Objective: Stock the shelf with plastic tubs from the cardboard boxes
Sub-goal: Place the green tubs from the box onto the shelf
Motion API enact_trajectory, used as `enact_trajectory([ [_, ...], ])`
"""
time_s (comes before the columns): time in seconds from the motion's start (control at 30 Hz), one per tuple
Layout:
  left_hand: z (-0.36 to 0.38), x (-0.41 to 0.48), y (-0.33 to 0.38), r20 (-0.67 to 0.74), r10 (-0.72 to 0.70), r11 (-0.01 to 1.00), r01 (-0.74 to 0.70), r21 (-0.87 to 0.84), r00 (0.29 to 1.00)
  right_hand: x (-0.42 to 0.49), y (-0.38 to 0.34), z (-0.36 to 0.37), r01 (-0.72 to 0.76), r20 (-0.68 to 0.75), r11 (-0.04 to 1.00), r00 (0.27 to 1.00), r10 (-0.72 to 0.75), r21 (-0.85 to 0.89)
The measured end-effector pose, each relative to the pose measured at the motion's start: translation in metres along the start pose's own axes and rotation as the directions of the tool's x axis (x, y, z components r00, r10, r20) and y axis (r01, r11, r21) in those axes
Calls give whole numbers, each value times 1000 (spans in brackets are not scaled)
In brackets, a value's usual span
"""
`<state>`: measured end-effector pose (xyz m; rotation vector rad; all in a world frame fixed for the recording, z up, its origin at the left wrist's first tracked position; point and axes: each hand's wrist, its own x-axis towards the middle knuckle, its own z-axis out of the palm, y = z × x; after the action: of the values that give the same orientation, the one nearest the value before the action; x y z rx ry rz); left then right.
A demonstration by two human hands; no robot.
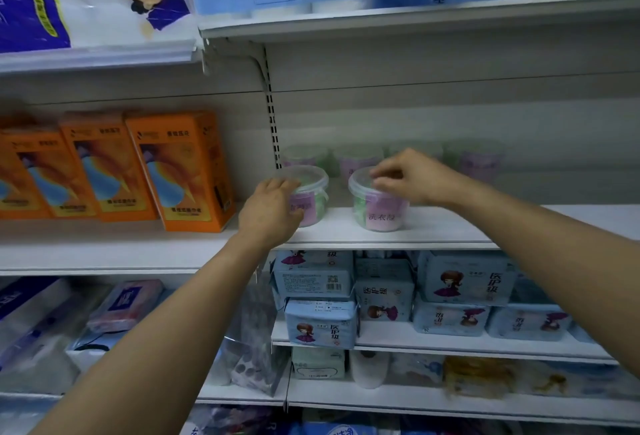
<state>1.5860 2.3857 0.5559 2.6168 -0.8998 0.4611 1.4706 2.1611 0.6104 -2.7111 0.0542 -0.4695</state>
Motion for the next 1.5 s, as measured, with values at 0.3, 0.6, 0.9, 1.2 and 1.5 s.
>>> enact_trajectory([
  [0.3, 2, 3, -6, -27, 7, 998, -9, -63, 1000, -10, 27, 0, -8, 120, 1000, 993, 12, -30],
  [0.6, -1, 4, -9, -6, 20, 998, -20, -57, 1000, 0, 8, 12, 36, 40, 981, 999, -29, -189],
  [0.9, -8, -1, -8, 75, 14, 997, -8, -82, 997, -2, -2, 15, -1, 54, 966, 998, 15, -257],
  [1.2, -35, -92, -10, -142, 2, 991, -21, -132, 990, -62, -56, 45, -48, -239, 950, 971, -29, -309],
  [1.5, -10, -234, -54, -41, -59, 996, 56, -69, 997, -167, -104, 135, -25, -12, 946, 1000, 23, -324],
])
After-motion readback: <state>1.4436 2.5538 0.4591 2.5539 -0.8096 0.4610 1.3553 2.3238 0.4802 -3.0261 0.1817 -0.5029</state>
